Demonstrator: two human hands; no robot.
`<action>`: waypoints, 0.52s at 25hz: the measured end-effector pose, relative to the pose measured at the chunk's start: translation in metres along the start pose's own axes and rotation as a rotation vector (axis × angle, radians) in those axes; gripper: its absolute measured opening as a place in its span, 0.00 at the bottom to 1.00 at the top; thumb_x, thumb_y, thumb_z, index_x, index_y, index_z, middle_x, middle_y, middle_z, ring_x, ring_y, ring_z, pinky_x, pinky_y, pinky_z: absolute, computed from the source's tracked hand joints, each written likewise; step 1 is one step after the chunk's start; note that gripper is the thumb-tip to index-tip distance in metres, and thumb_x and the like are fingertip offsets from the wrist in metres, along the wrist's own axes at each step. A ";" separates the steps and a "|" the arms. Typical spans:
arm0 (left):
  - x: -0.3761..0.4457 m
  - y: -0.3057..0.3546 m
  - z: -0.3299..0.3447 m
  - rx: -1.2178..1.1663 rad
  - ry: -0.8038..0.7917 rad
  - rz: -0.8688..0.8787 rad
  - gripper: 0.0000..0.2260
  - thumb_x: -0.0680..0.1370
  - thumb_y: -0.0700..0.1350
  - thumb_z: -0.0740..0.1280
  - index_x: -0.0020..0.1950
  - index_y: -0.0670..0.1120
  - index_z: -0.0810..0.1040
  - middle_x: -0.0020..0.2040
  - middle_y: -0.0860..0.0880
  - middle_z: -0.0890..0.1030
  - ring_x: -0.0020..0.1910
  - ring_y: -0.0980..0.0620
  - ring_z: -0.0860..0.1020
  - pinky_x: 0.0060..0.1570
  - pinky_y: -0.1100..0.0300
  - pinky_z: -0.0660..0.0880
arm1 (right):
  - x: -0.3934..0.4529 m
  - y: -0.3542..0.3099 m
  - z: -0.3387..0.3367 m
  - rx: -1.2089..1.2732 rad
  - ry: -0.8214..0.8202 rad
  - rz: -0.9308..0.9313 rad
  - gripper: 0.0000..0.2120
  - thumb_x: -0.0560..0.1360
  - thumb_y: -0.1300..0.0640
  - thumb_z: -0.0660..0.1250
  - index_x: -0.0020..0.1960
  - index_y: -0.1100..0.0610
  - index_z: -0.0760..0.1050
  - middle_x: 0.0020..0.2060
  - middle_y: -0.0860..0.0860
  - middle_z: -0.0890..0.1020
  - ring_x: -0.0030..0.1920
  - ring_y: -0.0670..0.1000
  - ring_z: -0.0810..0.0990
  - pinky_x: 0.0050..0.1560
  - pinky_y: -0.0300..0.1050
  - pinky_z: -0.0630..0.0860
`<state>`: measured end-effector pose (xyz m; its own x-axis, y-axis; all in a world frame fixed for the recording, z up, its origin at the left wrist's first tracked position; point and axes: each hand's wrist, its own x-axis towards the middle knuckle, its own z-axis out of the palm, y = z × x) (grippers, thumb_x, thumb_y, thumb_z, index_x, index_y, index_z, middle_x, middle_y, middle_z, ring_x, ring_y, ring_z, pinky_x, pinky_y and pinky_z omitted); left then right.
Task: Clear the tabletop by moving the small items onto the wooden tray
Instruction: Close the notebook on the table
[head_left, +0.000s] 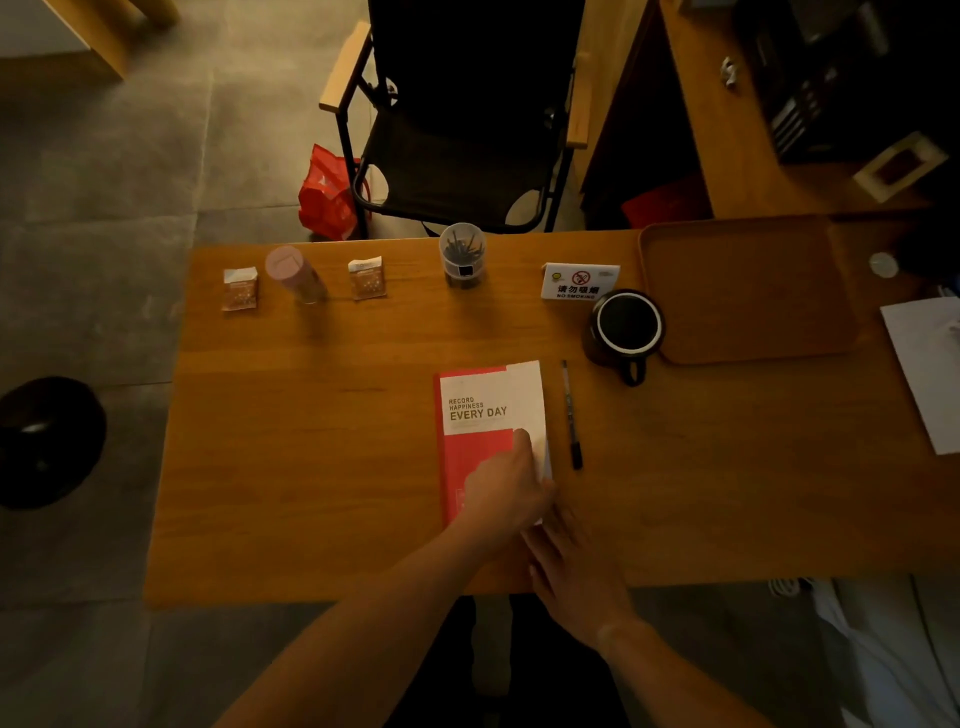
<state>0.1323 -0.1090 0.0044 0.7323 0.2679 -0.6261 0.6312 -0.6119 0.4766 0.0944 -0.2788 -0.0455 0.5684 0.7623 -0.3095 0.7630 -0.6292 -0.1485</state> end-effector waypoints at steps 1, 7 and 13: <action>0.005 0.002 0.006 0.040 -0.011 -0.009 0.19 0.76 0.55 0.66 0.59 0.49 0.62 0.46 0.49 0.76 0.40 0.47 0.79 0.38 0.51 0.80 | -0.002 0.000 -0.001 -0.007 0.010 -0.008 0.25 0.81 0.46 0.47 0.72 0.52 0.69 0.71 0.55 0.72 0.69 0.58 0.72 0.72 0.53 0.55; 0.016 0.004 0.024 0.169 0.005 -0.053 0.20 0.77 0.58 0.63 0.61 0.50 0.61 0.44 0.49 0.77 0.38 0.48 0.77 0.35 0.55 0.74 | -0.012 0.016 -0.011 0.107 0.019 -0.039 0.32 0.63 0.54 0.78 0.66 0.52 0.77 0.64 0.51 0.79 0.63 0.56 0.79 0.62 0.53 0.77; 0.025 -0.015 0.008 0.193 -0.062 0.060 0.16 0.79 0.59 0.60 0.59 0.49 0.67 0.48 0.50 0.77 0.42 0.51 0.77 0.39 0.55 0.76 | 0.025 0.044 -0.031 0.335 0.222 0.261 0.08 0.69 0.63 0.74 0.42 0.51 0.79 0.37 0.48 0.81 0.37 0.48 0.77 0.38 0.46 0.79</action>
<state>0.1394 -0.0991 -0.0235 0.7464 0.1840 -0.6396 0.5220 -0.7580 0.3911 0.1513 -0.2825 -0.0309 0.8075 0.5637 -0.1736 0.4657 -0.7900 -0.3987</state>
